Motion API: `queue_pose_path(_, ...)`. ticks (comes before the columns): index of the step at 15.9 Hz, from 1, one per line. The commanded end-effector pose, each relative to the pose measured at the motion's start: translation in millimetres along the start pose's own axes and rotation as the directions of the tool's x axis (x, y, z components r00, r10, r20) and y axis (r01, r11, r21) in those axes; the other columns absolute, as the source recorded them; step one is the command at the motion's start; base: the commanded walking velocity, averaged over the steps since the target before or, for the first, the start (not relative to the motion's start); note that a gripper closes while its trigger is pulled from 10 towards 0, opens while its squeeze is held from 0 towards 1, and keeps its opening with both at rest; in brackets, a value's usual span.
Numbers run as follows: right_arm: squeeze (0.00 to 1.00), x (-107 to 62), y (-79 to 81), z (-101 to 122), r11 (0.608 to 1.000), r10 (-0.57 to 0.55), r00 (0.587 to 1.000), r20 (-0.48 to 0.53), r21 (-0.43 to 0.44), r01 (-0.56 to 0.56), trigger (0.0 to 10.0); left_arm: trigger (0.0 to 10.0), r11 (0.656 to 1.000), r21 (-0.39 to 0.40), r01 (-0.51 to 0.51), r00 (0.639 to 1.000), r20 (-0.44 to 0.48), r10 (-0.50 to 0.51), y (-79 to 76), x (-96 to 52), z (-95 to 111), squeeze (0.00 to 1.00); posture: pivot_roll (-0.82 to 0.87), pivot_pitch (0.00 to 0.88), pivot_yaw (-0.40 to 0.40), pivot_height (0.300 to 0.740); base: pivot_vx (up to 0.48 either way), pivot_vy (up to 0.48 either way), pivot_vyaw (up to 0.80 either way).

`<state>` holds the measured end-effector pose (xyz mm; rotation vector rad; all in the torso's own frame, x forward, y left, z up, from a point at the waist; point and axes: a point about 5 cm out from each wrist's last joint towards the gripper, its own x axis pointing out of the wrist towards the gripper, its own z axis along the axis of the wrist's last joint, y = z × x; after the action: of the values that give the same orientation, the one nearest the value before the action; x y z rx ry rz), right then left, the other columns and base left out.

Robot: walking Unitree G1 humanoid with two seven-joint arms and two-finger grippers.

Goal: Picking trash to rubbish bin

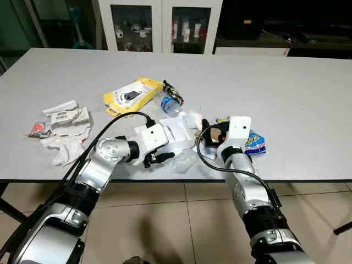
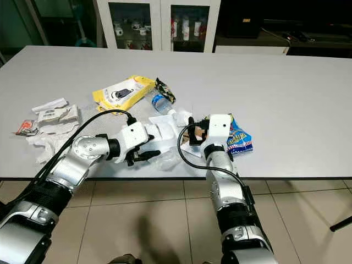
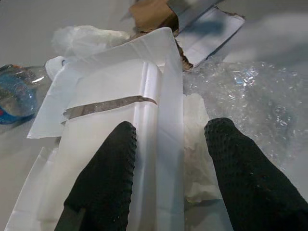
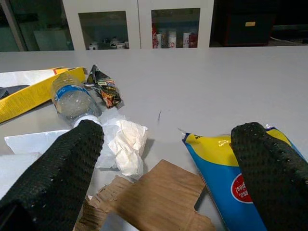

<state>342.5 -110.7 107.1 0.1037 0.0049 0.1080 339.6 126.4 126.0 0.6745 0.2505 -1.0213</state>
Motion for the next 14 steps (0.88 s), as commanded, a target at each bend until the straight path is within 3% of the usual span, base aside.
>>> queue_pose_path(1,0.0,2.9,-2.5,3.5,1.0,-0.012,1.0,0.009,0.009,0.012,10.0,10.0,0.995,0.01,0.098,0.993,-0.07,-0.097,-17.7,6.3,-12.0,0.0,0.02,0.004,-0.019,0.716,0.0,0.0,0.0)
queue_pose_path(3,0.0,3.0,-1.6,3.3,1.0,-0.009,1.0,0.01,0.01,0.009,10.0,10.0,0.991,0.05,0.124,0.986,-0.12,-0.118,-21.4,6.3,-17.4,0.0,0.02,0.001,-0.017,0.716,0.0,0.0,0.0)
queue_pose_path(4,0.0,3.0,-1.4,3.5,1.0,-0.009,1.0,0.01,0.01,0.008,10.0,3.2,0.99,0.05,0.131,0.985,-0.122,-0.124,-22.6,6.5,-18.1,0.0,0.02,0.0,-0.016,0.716,0.0,0.0,0.0)
queue_pose_path(5,0.0,2.9,-1.2,3.5,1.0,-0.009,1.0,0.011,0.012,0.009,10.0,0.0,0.988,0.043,0.148,0.983,-0.118,-0.143,-26.9,7.6,-18.8,0.0,0.02,0.0,-0.014,0.716,0.0,0.0,0.0)
queue_pose_path(14,0.0,1.9,2.4,1.2,1.0,0.003,1.0,0.008,0.018,-0.003,10.0,0.0,0.986,0.059,0.155,0.979,-0.141,-0.145,-32.0,5.5,-22.3,0.0,0.02,0.0,-0.006,0.716,0.0,0.0,0.0)
